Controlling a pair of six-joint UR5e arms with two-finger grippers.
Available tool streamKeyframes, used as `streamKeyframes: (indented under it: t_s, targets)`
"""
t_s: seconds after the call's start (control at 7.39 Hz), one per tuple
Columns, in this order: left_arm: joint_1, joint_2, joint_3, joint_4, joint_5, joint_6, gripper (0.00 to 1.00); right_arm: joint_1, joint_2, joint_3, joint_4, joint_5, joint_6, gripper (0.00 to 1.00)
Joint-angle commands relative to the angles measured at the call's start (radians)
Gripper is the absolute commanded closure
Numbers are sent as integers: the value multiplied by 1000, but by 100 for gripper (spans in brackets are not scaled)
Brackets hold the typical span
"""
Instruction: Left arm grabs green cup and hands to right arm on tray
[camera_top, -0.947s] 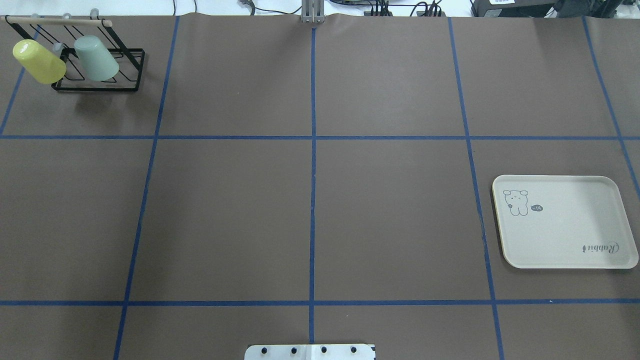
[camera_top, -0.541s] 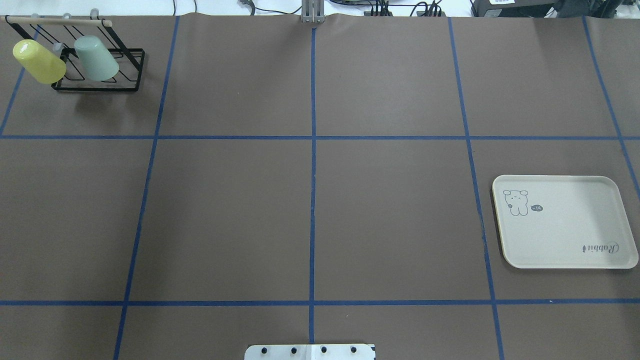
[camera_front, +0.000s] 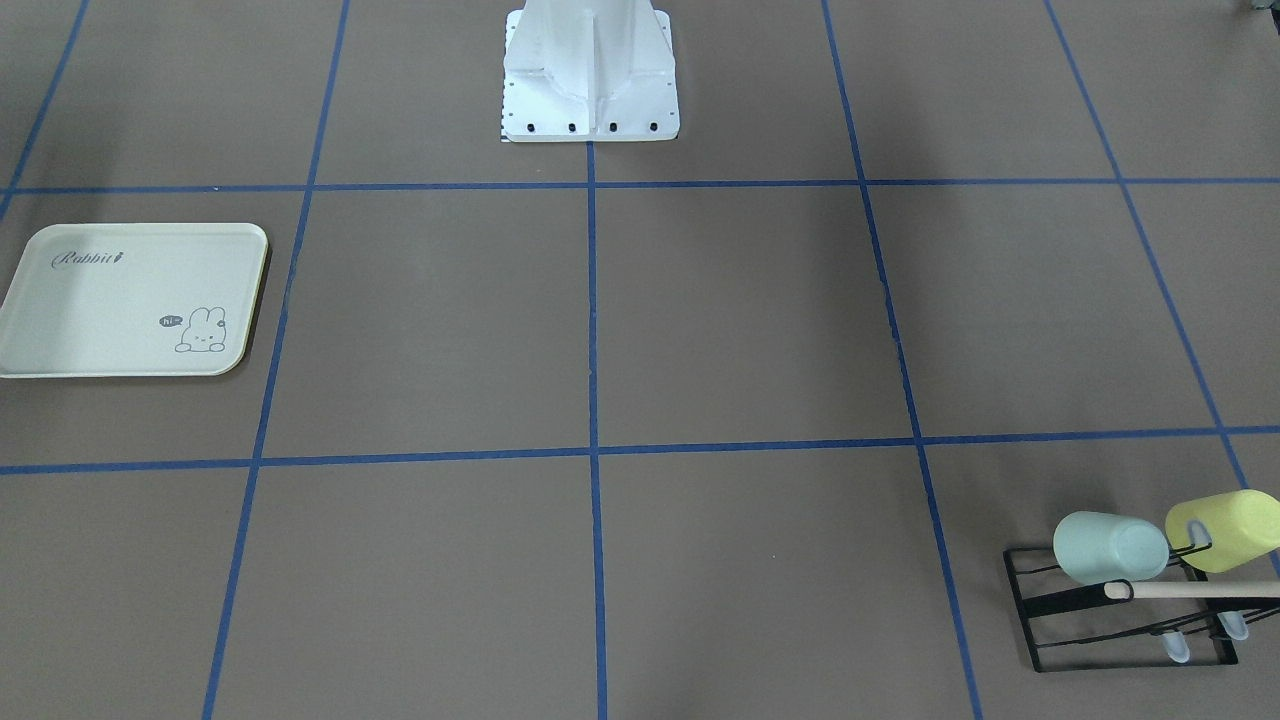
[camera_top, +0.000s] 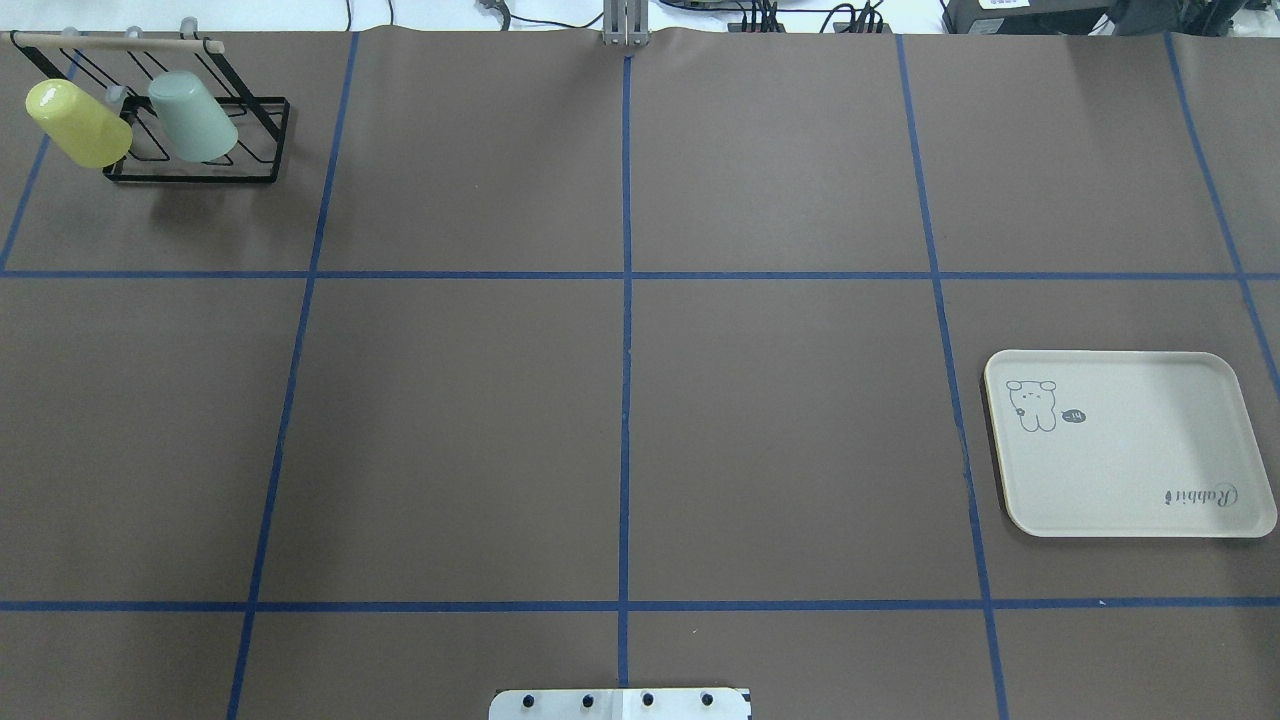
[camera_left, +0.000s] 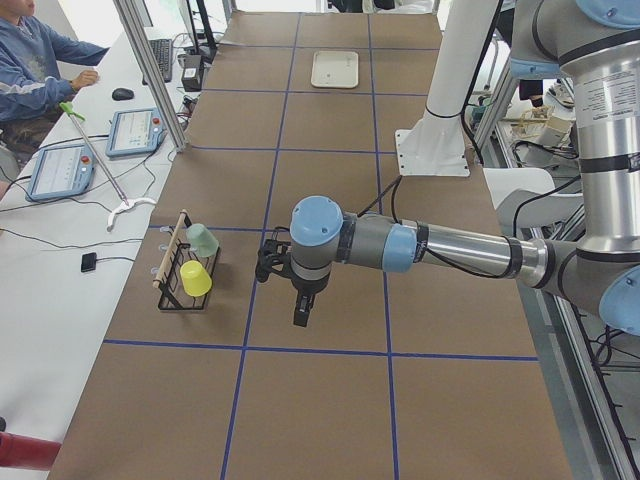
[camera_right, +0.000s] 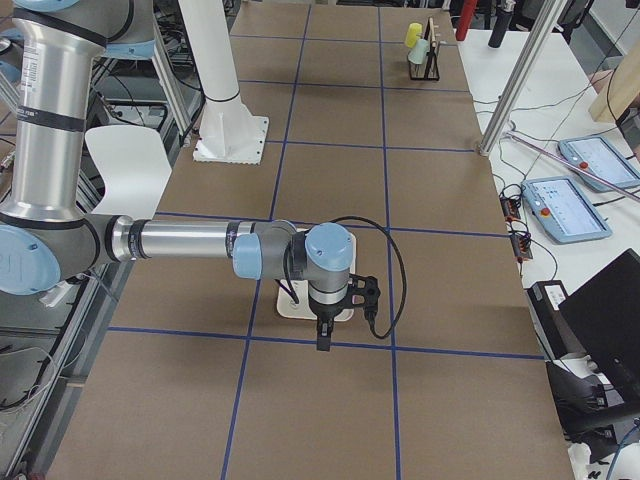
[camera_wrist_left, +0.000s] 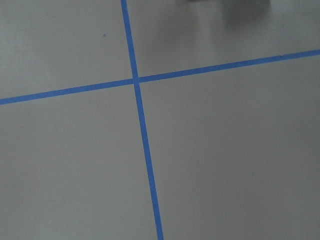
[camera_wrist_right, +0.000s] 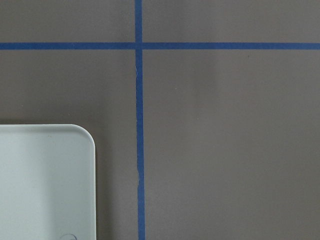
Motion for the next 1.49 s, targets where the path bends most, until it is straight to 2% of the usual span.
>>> streamKeyframes:
  t_s: [0.0, 0.14, 0.41, 0.54, 0.81, 0.95, 1.22, 1.35]
  targets:
    - [11, -21, 1, 2, -1, -4, 0, 0, 0, -1, -2, 8, -2, 0]
    - [14, -27, 0, 2, -2, -7, 0, 0, 0, -1, 0, 40, -5, 0]
    - [89, -93, -23, 5, 1, -133, 0, 0, 0, -1, 18, 61, -4, 0]
    - [109, -149, -25, 9, -2, -223, 0, -3, -3, -4, 97, 71, -2, 0]
    - [286, -306, -10, 41, 12, -489, 0, -6, -3, -7, 139, 74, 3, 0]
    - [325, -400, 24, 78, 25, -550, 0, -9, -2, -10, 139, 80, 3, 0]
    - [380, -603, 210, 104, 146, -550, 0, -14, -2, -11, 139, 77, -10, 0]
    - [400, -659, 295, 92, 198, -546, 0, -20, -2, -12, 139, 77, -5, 0]
